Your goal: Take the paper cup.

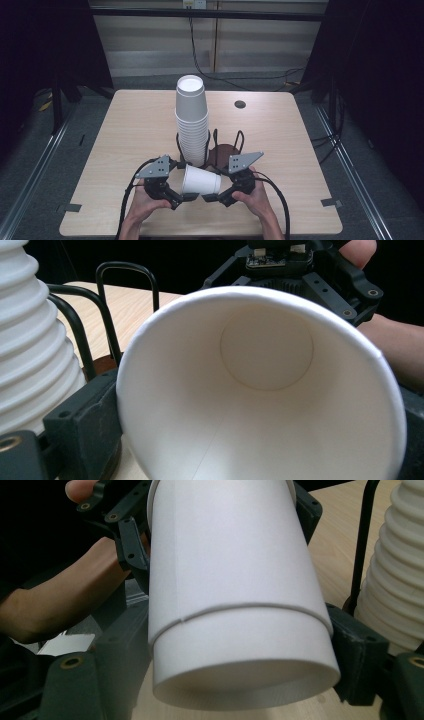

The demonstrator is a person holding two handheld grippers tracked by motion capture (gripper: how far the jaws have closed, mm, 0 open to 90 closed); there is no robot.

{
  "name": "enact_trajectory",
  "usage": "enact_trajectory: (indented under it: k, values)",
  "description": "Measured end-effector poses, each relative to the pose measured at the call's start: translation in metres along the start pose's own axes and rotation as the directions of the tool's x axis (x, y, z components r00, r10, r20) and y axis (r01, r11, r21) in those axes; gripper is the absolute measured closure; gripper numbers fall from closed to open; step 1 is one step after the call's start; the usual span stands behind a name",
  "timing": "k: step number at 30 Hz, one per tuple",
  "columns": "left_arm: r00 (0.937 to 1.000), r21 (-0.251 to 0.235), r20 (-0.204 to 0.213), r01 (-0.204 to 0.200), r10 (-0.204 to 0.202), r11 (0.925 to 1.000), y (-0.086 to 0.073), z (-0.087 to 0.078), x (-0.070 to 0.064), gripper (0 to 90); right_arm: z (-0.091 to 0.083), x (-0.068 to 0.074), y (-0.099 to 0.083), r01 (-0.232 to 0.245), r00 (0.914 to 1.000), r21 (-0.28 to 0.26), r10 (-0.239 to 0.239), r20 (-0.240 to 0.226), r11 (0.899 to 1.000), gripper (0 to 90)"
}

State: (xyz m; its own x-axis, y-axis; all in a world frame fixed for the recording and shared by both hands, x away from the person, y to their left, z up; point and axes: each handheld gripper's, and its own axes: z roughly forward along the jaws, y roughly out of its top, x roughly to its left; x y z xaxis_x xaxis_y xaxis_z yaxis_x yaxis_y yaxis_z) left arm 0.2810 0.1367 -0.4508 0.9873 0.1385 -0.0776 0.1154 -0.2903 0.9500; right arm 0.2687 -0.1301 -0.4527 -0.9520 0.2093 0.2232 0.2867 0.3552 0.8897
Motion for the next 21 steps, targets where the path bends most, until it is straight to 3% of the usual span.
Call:
enact_trajectory:
  k: [11,21]
  values:
    - [0.9999,-0.008,0.013,-0.002,0.002,1.0000,0.0017,-0.0038,-0.0012,9.6,-0.0011,-0.0020,-0.0020,0.002,1.0000,-0.019,-0.002,-0.005,1.000,20.6]
    - [0.9998,0.016,0.015,0.009,-0.009,0.9998,0.0011,-0.0028,0.0001,11.5,0.0013,-0.0006,-0.0060,0.002,0.9996,-0.033,-0.001,0.027,0.999,17.0]
